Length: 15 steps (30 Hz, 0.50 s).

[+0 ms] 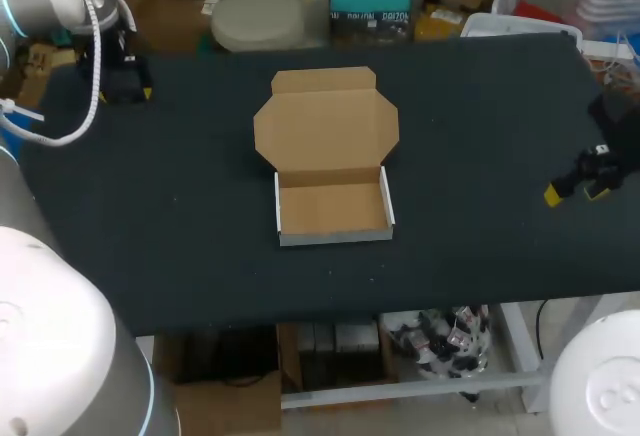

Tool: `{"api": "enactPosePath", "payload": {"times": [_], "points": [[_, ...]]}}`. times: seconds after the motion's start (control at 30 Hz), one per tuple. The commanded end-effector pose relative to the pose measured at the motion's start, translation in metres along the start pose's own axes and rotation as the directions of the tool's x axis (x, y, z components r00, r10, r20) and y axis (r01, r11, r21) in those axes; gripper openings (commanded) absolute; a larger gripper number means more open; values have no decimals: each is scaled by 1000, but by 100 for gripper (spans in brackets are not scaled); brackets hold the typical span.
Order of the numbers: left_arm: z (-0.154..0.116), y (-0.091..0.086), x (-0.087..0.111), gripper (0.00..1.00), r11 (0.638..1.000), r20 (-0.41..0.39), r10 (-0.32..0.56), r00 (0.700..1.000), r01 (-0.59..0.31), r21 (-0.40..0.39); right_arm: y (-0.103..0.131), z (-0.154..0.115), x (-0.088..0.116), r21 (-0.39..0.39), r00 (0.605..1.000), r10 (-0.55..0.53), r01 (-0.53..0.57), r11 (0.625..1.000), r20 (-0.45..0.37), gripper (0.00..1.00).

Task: Assemble the packaging by folding the flat box into shape, placing the metal phone stand inside, and closing the box properly

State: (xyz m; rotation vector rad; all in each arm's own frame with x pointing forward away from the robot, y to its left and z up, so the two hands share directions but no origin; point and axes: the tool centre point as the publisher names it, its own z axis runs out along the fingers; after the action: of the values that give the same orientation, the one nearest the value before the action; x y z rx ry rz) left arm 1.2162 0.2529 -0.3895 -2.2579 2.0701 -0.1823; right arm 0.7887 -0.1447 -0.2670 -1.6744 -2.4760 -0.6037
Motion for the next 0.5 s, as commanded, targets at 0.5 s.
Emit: {"api": "enactPosePath", "payload": {"times": [0.5], "points": [[5,-15,-4,98,998,4,-11,1000,11,-62,0,-2,1,4,1000,0,0,1000,-1,100]]}}
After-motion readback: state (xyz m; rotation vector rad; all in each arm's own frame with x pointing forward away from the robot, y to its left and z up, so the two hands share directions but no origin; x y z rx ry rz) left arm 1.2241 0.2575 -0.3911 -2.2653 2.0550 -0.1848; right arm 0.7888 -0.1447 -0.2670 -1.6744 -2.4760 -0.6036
